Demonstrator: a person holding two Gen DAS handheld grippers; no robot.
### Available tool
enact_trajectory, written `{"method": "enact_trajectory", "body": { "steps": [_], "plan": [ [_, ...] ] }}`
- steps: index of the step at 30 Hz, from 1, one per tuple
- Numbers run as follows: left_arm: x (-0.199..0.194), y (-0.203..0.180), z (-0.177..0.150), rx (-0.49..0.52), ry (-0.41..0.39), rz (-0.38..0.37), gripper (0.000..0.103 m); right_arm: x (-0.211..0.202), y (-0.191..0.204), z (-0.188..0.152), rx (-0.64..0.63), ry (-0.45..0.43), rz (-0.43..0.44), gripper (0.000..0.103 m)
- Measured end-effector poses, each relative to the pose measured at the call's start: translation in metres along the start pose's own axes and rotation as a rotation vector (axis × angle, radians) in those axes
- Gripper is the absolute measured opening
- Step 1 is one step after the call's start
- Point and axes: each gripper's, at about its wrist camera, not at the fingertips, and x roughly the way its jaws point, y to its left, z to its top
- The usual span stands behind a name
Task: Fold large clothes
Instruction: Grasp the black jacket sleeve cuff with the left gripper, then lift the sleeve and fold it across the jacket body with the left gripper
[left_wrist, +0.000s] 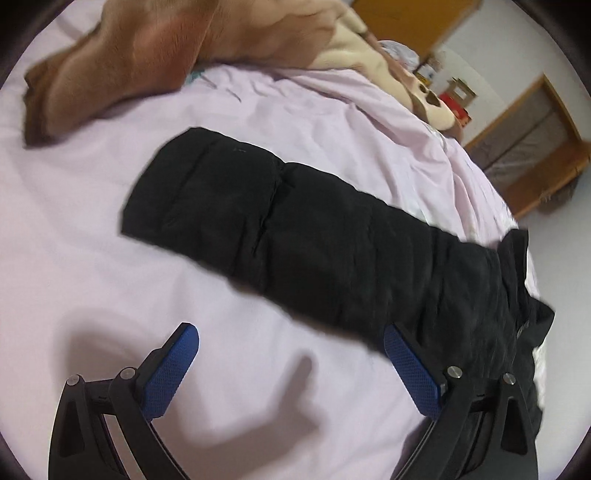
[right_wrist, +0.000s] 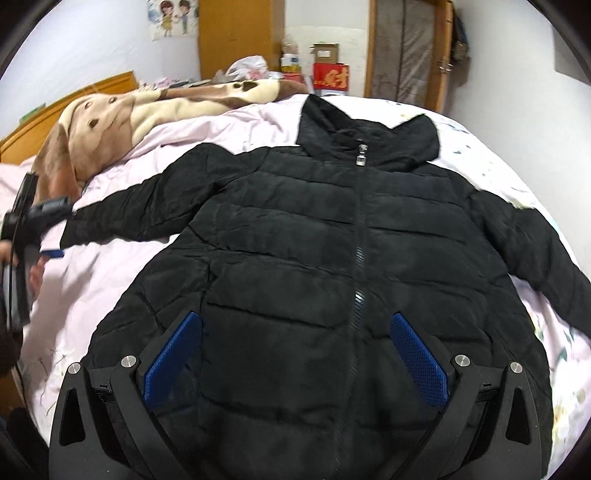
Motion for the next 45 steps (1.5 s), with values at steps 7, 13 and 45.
{"method": "enact_trajectory", "body": {
  "steps": [7, 13, 45],
  "plan": [
    [0.042, 0.005, 0.033, -0.131, 0.001, 0.002, 0.099, 0.026, 0.016, 0.017, -0.042, -0.004, 0.026, 0.102],
    [0.057, 0.008, 0.041, -0.217, -0.012, 0.044, 0.076, 0.041, 0.021, 0.029, -0.054, -0.016, 0.027, 0.102],
    [-0.088, -0.314, -0.063, 0.675, -0.393, -0.231, 0.016, -0.014, -0.076, 0.051, 0.136, -0.137, -0.084, 0.102]
  ]
}}
